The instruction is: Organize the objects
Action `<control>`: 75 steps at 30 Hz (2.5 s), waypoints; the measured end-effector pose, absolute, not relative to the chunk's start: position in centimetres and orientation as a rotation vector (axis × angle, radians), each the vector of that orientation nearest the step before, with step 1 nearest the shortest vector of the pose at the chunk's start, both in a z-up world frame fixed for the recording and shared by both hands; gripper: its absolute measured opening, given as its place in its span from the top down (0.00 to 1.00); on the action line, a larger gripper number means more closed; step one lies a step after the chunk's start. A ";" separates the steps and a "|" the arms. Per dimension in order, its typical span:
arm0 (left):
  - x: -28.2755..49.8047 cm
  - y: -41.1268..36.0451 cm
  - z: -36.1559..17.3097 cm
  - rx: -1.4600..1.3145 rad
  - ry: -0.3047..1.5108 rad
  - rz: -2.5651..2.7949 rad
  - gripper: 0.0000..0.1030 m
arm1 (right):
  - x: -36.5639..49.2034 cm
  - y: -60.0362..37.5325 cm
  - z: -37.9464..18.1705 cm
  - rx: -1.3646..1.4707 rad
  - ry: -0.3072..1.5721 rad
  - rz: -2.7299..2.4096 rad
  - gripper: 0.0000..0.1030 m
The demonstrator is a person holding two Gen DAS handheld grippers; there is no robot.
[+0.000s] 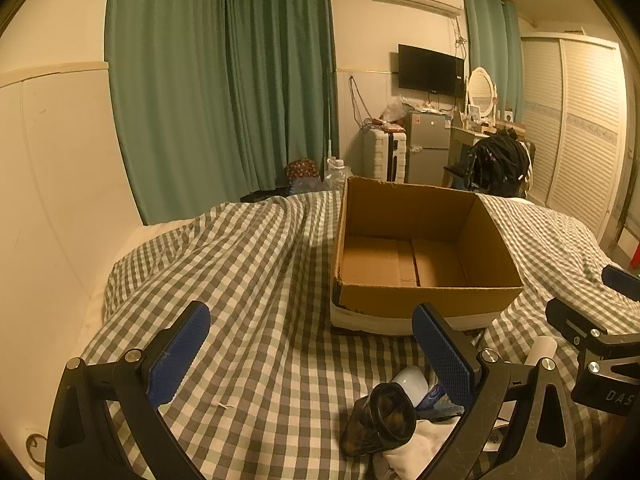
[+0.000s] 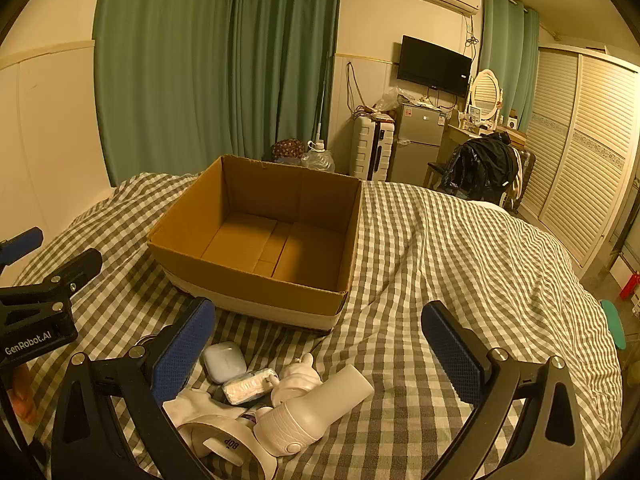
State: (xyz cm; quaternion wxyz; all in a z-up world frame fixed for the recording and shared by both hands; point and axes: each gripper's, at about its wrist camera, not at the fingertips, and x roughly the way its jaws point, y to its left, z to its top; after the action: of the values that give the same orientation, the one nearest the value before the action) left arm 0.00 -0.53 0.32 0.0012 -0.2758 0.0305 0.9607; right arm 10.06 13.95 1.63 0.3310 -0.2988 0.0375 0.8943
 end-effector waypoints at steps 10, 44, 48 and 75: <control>0.1 -0.5 0.2 -0.866 0.099 3.008 0.00 | 10.1 14.0 1.6 -0.781 0.104 2.329 0.00; 1.8 -0.6 1.2 -0.866 0.056 2.954 0.00 | 11.0 12.3 3.2 -0.759 0.129 2.298 0.00; 1.8 -0.3 0.3 -0.909 0.067 2.918 0.00 | 11.3 12.8 2.4 -0.808 0.155 2.261 0.00; -2.4 2.5 -10.7 -1.385 0.194 2.594 0.14 | 9.6 15.6 -5.2 -1.158 0.211 2.092 0.04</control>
State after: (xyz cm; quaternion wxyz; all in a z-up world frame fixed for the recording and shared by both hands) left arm -2.38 2.50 -10.67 0.0973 -0.4679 0.0656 0.8760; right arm 9.58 15.62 -5.24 0.3622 -0.4498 0.0819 0.8123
